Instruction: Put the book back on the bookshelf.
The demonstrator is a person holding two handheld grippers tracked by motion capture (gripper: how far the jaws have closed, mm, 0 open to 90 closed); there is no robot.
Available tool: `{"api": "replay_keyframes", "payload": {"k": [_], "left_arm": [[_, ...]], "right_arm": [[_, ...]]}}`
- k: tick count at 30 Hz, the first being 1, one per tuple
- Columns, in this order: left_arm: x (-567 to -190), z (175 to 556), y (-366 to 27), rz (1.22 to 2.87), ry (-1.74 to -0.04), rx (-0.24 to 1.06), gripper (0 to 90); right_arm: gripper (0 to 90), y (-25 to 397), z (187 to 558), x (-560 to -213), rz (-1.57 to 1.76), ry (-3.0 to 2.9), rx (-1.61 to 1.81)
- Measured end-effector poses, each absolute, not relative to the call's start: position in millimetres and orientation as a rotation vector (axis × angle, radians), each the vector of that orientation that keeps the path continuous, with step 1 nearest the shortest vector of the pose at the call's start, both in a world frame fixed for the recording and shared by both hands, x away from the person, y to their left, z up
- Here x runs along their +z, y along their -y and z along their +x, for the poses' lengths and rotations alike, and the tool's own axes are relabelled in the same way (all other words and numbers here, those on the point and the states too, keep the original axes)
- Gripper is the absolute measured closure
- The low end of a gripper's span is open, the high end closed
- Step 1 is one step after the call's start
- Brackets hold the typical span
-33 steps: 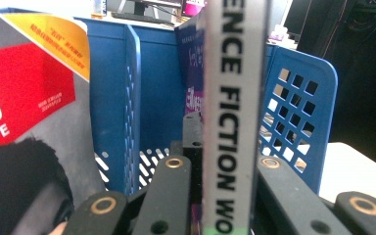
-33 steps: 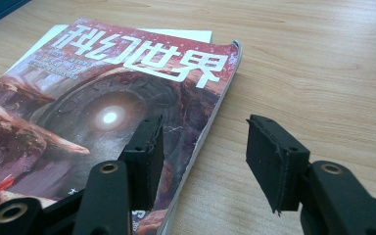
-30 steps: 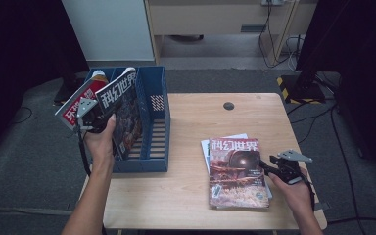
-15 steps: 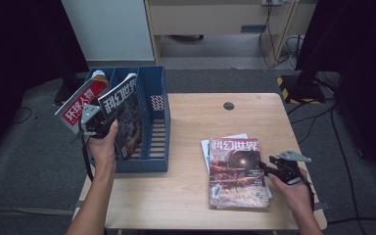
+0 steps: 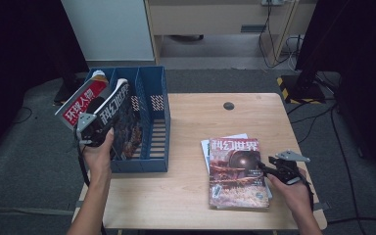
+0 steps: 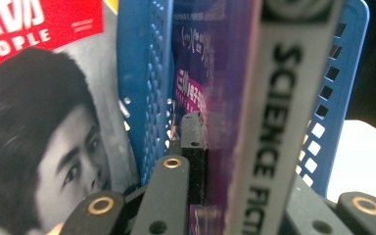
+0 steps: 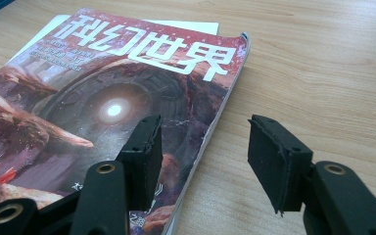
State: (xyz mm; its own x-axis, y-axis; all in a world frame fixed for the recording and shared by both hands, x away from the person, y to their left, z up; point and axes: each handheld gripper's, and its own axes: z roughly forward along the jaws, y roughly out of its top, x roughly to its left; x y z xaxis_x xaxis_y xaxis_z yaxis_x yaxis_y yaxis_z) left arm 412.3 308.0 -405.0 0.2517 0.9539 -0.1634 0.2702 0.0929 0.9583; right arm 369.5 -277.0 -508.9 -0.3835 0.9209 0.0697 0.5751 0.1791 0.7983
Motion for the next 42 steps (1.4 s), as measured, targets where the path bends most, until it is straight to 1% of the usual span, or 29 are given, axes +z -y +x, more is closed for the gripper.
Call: {"api": "replay_keyframes", "payload": {"k": [7, 21, 26, 27, 32, 34, 42], "left_arm": [[-407.6, 406.4, -314.5, 1.404, -1.246, 0.762, 81.0], [-405.1, 412.5, -313.4, 1.414, -1.255, 0.771, 77.9], [-402.4, 415.8, -312.5, 1.405, -1.259, 0.780, 73.3], [-401.8, 416.5, -312.7, 1.411, -1.257, 0.779, 73.6], [-398.9, 416.8, -312.2, 1.437, -1.267, 0.777, 81.5], [-399.1, 415.8, -312.8, 1.422, -1.269, 0.766, 82.2], [-395.1, 415.9, -310.3, 1.396, -1.267, 0.800, 82.5]], "right_arm": [[46.4, 275.1, 369.5, -509.7, 1.396, -2.048, 1.066], [45.1, 274.8, 369.8, -510.5, 1.401, -2.056, 1.067], [43.8, 274.5, 369.9, -510.9, 1.405, -2.066, 1.064], [43.7, 274.6, 370.0, -511.1, 1.401, -2.067, 1.063], [43.3, 274.2, 369.9, -511.1, 1.405, -2.069, 1.066], [43.3, 274.0, 369.9, -511.3, 1.407, -2.069, 1.066], [43.5, 273.9, 369.8, -511.2, 1.399, -2.069, 1.066]]}}
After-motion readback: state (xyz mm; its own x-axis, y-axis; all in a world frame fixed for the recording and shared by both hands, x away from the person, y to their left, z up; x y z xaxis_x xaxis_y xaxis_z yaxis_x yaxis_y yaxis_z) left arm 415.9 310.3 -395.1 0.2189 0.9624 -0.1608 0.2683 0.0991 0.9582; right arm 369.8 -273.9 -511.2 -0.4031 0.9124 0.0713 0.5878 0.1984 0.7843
